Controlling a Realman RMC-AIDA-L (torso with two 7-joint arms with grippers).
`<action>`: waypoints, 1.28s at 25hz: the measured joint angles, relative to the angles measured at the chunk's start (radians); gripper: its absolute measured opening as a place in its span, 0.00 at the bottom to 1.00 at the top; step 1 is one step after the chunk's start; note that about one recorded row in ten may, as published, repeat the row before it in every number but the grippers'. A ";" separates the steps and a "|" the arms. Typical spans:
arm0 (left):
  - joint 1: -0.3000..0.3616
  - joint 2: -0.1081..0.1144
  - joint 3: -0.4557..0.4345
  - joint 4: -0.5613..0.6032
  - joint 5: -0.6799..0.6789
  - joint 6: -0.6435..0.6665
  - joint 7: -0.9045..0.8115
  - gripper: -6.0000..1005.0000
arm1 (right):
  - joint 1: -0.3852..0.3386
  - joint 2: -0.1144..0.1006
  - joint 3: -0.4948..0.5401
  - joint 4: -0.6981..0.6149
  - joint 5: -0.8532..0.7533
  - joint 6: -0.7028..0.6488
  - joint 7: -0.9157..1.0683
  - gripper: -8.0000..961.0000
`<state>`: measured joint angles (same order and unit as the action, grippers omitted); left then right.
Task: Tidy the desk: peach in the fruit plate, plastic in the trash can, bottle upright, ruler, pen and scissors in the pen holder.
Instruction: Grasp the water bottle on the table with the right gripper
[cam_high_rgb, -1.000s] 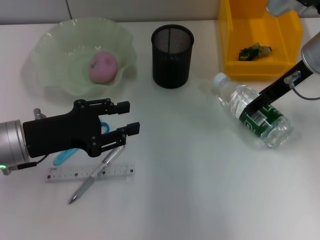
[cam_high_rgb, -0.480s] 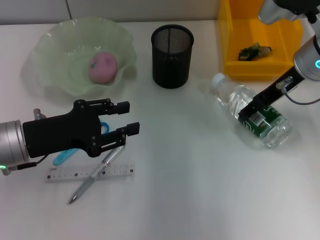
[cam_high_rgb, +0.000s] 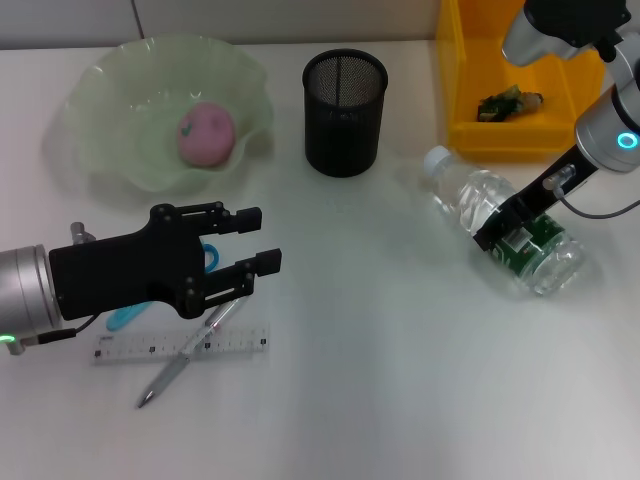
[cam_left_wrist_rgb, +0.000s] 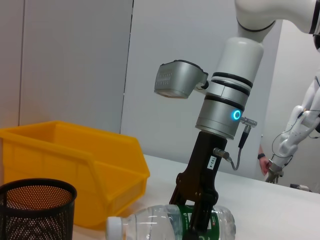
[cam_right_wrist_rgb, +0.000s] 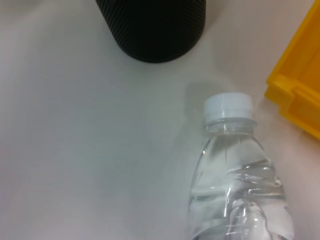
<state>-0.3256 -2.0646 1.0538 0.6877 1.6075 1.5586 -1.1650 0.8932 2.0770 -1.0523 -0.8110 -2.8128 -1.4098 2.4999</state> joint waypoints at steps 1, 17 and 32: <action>0.001 0.000 0.000 0.000 0.000 0.000 0.000 0.52 | 0.000 0.000 0.000 -0.002 0.001 0.000 0.000 0.78; 0.000 0.002 0.000 0.000 -0.006 0.000 0.011 0.52 | -0.013 0.005 0.000 -0.022 0.007 -0.007 -0.010 0.78; -0.004 0.002 -0.003 -0.001 -0.008 -0.009 0.011 0.52 | -0.122 0.006 -0.046 -0.197 0.106 -0.030 -0.036 0.78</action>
<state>-0.3300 -2.0631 1.0508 0.6872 1.5997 1.5496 -1.1535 0.7708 2.0831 -1.0988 -1.0076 -2.7066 -1.4396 2.4640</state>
